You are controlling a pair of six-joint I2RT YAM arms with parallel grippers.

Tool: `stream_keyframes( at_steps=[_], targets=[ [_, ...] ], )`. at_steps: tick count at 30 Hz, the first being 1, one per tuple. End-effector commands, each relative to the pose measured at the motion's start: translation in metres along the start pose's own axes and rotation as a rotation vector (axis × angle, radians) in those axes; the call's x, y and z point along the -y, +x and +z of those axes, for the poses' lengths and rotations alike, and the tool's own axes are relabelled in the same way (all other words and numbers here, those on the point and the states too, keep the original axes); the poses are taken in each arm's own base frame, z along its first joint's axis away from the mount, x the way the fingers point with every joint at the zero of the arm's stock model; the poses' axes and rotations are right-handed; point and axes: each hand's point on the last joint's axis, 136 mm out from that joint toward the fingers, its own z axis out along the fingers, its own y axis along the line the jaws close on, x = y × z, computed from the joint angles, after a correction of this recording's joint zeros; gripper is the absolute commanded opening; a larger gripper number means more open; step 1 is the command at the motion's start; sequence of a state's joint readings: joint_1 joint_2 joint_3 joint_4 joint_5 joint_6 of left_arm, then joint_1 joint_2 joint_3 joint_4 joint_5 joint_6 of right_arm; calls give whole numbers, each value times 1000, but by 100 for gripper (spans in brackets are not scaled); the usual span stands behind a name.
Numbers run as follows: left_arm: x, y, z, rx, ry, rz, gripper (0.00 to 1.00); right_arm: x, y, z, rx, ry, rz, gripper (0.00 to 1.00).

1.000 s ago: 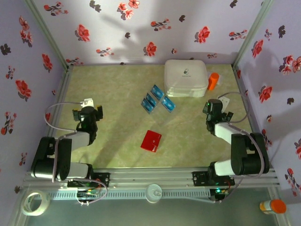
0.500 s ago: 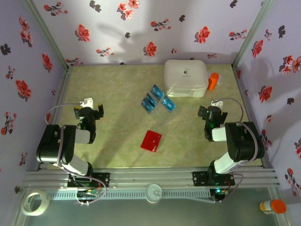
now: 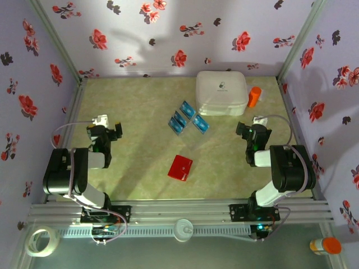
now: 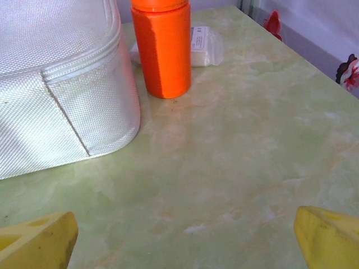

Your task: Put the credit cards into the card holder

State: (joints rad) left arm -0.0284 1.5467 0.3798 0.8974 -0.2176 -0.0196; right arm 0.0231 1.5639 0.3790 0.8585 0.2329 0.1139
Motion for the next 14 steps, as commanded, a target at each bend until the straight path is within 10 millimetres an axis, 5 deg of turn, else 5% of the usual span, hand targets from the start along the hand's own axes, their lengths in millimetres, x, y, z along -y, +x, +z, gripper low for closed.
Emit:
stream_keyframes(
  at_steps=[1,14],
  targets=[
    [-3,-6,0,23,-23,-6,100,-1,-12,0,39,-8,0,99],
    [-3,-7,0,25,-23,-6,100,-7,-12,1,31,-46,-11,99]
  ],
)
